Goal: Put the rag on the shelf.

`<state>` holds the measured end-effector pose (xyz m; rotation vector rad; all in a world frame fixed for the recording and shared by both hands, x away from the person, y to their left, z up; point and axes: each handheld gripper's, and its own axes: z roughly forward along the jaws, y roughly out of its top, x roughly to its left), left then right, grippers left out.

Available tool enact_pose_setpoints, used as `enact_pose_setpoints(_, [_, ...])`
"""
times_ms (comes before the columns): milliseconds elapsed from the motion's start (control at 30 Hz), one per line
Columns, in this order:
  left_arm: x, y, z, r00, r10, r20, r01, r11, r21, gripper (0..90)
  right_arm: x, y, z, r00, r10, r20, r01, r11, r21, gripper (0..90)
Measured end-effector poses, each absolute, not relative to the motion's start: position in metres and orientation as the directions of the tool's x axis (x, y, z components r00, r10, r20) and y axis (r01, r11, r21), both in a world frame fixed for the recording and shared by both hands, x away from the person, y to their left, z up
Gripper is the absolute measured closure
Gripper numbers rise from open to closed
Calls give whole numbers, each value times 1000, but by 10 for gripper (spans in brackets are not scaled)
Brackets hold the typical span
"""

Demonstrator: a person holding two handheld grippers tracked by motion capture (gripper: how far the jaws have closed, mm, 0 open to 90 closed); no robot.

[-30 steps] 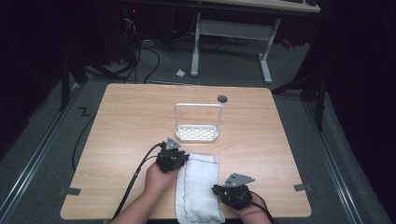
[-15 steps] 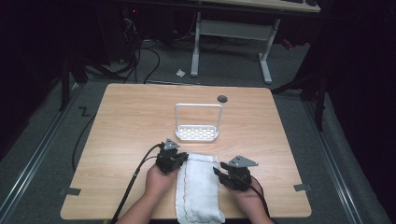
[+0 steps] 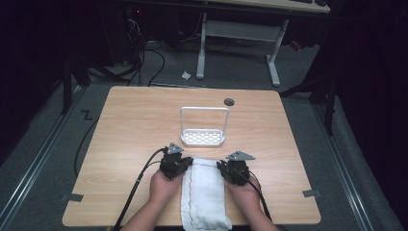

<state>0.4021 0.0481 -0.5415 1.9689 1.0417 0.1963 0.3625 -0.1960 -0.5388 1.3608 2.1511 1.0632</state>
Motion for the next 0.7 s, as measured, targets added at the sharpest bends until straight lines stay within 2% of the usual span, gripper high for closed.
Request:
enact_pose_setpoints(133, [401, 47, -542, 630, 737, -245, 598, -258, 759, 831, 363, -196, -539, -452, 887, 97, 610, 228, 759, 810])
enact_pose_setpoints(400, [395, 47, -541, 623, 750, -221, 588, -263, 765, 844, 359, -192, -538, -457, 887, 63, 593, 251, 765, 861])
enact_pose_setpoints(500, [381, 55, -538, 600, 749, -282, 593, -179, 785, 849, 350, -190, -537, -473, 879, 52, 553, 251, 794, 861])
enact_pose_setpoints(700, [350, 63, -523, 578, 779, -242, 490, -95, 867, 848, 334, -183, -522, -511, 859, 19, 465, 259, 847, 860])
